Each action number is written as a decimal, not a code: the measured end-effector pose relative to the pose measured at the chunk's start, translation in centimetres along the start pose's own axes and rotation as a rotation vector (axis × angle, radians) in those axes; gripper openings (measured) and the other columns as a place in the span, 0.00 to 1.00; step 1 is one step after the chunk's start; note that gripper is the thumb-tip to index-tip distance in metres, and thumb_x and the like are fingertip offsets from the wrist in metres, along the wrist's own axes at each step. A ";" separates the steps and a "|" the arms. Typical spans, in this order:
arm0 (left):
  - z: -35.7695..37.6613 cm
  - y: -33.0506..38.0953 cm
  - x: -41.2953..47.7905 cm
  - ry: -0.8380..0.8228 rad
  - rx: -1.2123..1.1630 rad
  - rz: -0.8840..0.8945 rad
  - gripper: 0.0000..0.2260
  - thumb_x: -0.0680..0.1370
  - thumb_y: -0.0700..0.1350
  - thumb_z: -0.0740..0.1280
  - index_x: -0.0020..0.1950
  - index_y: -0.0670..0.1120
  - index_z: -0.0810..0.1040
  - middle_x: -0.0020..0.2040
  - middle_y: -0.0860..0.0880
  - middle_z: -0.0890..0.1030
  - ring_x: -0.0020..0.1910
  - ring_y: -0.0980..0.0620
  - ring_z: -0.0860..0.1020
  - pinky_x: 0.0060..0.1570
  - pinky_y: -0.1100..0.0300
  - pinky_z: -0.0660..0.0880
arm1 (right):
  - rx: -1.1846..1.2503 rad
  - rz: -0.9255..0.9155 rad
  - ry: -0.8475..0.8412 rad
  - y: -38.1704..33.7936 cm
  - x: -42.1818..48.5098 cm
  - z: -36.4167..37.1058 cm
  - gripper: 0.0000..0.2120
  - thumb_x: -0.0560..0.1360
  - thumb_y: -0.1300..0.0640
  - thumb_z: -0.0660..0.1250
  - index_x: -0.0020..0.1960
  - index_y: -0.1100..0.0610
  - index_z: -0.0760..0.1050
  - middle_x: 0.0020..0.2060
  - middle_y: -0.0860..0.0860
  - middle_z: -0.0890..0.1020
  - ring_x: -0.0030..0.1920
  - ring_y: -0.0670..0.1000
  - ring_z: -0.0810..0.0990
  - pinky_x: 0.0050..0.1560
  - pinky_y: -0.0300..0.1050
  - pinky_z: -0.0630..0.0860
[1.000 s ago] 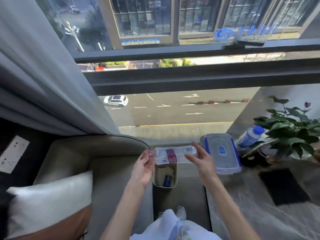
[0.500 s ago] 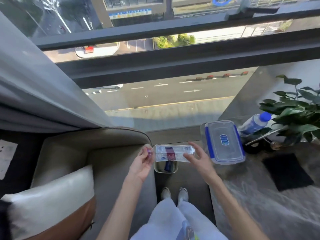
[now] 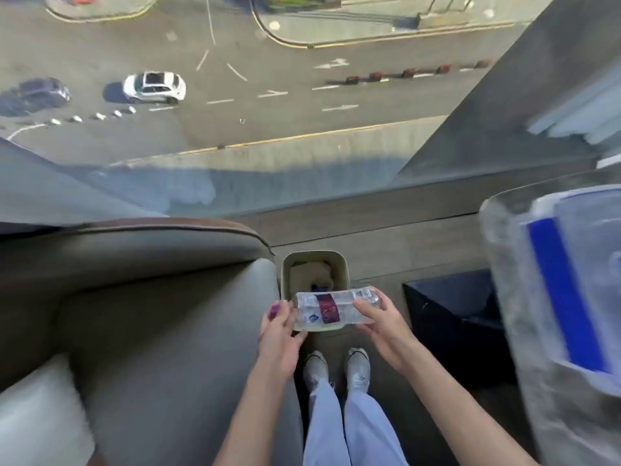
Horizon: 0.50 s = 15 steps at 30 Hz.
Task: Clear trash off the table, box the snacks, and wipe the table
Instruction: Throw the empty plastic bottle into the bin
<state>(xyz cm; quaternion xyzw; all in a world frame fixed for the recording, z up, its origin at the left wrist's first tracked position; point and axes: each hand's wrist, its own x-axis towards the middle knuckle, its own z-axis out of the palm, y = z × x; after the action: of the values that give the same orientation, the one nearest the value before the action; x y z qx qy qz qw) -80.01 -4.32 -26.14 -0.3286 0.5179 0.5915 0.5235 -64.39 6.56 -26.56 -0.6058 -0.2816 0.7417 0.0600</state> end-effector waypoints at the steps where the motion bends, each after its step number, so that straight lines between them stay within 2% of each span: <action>1: -0.3 -0.3 3.2 0.001 0.006 0.006 0.14 0.80 0.42 0.64 0.66 0.46 0.67 0.58 0.43 0.80 0.54 0.46 0.80 0.69 0.40 0.68 | 0.034 0.028 0.013 1.6 2.8 0.0 0.33 0.74 0.58 0.72 0.75 0.53 0.62 0.68 0.56 0.75 0.64 0.57 0.78 0.65 0.53 0.75; 2: -0.7 -0.7 6.1 0.008 -0.002 0.007 0.22 0.80 0.41 0.65 0.72 0.45 0.62 0.61 0.40 0.79 0.55 0.45 0.80 0.68 0.42 0.70 | 0.067 0.057 0.029 3.3 5.4 0.0 0.31 0.74 0.58 0.72 0.74 0.53 0.63 0.68 0.56 0.75 0.64 0.57 0.78 0.66 0.53 0.74; 3: -0.9 -1.3 8.8 0.016 -0.004 0.010 0.26 0.79 0.40 0.65 0.75 0.43 0.58 0.63 0.37 0.78 0.56 0.43 0.80 0.66 0.43 0.72 | 0.096 0.086 0.049 4.8 7.5 0.0 0.29 0.75 0.59 0.71 0.73 0.54 0.64 0.67 0.57 0.76 0.62 0.57 0.79 0.66 0.53 0.74; 6: -1.3 -3.9 16.1 0.077 0.040 0.018 0.25 0.79 0.37 0.66 0.73 0.35 0.62 0.65 0.35 0.76 0.52 0.42 0.79 0.58 0.47 0.76 | 0.203 0.152 0.097 8.7 13.2 0.2 0.23 0.76 0.62 0.69 0.69 0.54 0.67 0.59 0.56 0.80 0.51 0.53 0.81 0.55 0.45 0.76; 8: -1.5 -5.5 20.1 0.117 0.088 0.005 0.23 0.79 0.35 0.66 0.72 0.36 0.64 0.62 0.36 0.77 0.53 0.44 0.77 0.60 0.46 0.74 | 0.263 0.197 0.123 10.8 16.4 0.3 0.21 0.77 0.63 0.67 0.67 0.53 0.67 0.55 0.56 0.80 0.47 0.52 0.81 0.52 0.44 0.77; 10: -1.9 -6.5 23.7 0.104 0.126 -0.019 0.24 0.78 0.33 0.65 0.73 0.38 0.64 0.65 0.36 0.76 0.55 0.44 0.76 0.61 0.48 0.74 | 0.322 0.236 0.163 12.4 19.4 0.4 0.22 0.78 0.63 0.66 0.69 0.55 0.65 0.57 0.59 0.79 0.49 0.54 0.81 0.57 0.48 0.75; 12: -2.2 -7.0 27.1 0.094 0.200 -0.026 0.23 0.78 0.33 0.65 0.72 0.37 0.65 0.67 0.35 0.75 0.55 0.43 0.78 0.57 0.50 0.76 | 0.366 0.280 0.205 13.6 22.5 0.6 0.22 0.79 0.62 0.65 0.71 0.59 0.65 0.62 0.62 0.78 0.55 0.56 0.80 0.64 0.50 0.74; 14: -2.5 -7.2 30.4 0.133 0.306 -0.017 0.21 0.78 0.35 0.67 0.70 0.36 0.68 0.65 0.35 0.77 0.59 0.40 0.79 0.60 0.48 0.76 | 0.390 0.348 0.236 14.6 25.4 1.0 0.17 0.79 0.61 0.65 0.67 0.62 0.70 0.62 0.61 0.79 0.59 0.56 0.78 0.71 0.52 0.69; 15: -2.6 -7.1 32.0 0.164 0.363 -0.010 0.20 0.77 0.36 0.68 0.69 0.37 0.69 0.64 0.37 0.78 0.60 0.40 0.79 0.63 0.48 0.76 | 0.401 0.380 0.248 15.1 27.0 1.3 0.11 0.79 0.60 0.65 0.60 0.62 0.73 0.58 0.60 0.80 0.58 0.55 0.79 0.73 0.52 0.67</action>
<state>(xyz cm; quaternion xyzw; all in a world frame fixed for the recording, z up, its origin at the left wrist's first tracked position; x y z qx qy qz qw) -81.13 1.46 -58.47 -0.2783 0.6553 0.4571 0.5330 -68.74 5.12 -57.16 -0.7098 -0.0015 0.7007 0.0725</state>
